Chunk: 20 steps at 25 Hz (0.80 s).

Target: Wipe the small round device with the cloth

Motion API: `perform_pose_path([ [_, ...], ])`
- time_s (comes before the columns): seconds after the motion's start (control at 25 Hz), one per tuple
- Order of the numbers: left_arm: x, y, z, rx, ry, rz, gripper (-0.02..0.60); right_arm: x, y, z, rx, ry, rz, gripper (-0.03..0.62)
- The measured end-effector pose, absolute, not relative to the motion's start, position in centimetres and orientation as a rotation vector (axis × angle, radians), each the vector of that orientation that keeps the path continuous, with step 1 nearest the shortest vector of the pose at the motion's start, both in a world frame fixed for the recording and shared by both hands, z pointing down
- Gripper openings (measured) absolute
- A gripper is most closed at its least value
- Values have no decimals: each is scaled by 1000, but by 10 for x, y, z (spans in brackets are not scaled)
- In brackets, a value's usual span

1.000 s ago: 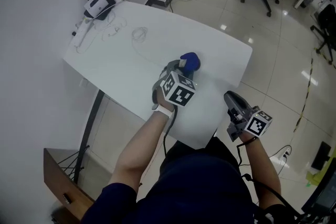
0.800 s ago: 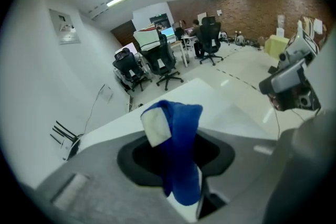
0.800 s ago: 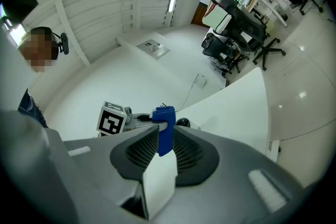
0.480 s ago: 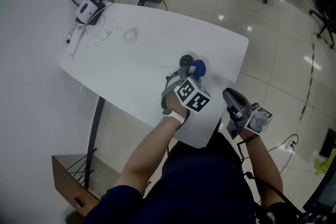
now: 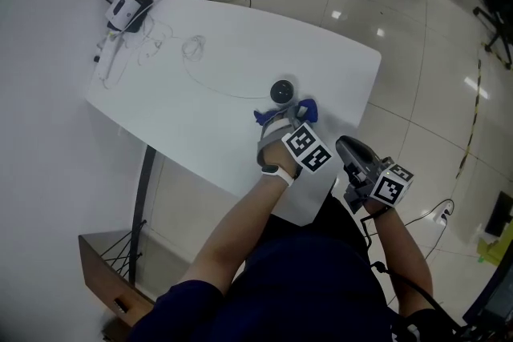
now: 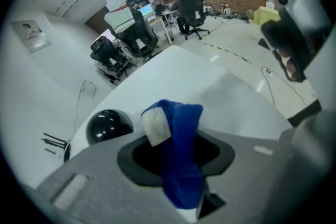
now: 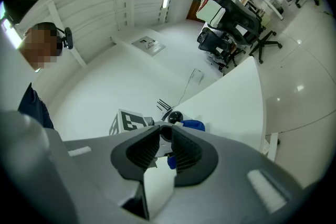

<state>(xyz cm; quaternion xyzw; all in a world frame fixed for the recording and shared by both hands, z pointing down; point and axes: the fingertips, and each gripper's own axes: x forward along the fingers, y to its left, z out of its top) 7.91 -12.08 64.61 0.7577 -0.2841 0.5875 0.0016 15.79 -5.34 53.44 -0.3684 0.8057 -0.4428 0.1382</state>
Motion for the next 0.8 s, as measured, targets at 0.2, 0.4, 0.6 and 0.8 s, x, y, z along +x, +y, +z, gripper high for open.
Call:
perform_pose_path([
  [0.2, 83, -116, 645, 2414, -846, 1819, 143, 155, -55, 528, -1075, 2348, -1273, 77],
  [0.4, 88, -114, 626, 2511, -829, 1787, 143, 151, -54, 521, -1090, 2352, -1262, 77],
  [0.6, 83, -121, 563, 2599, -865, 1303, 143, 149, -54, 520, -1108, 2356, -1259, 74],
  [0.8, 46, -150, 505, 2408, -890, 747, 144, 145, -52, 522, -1110, 2339, -1281, 72],
])
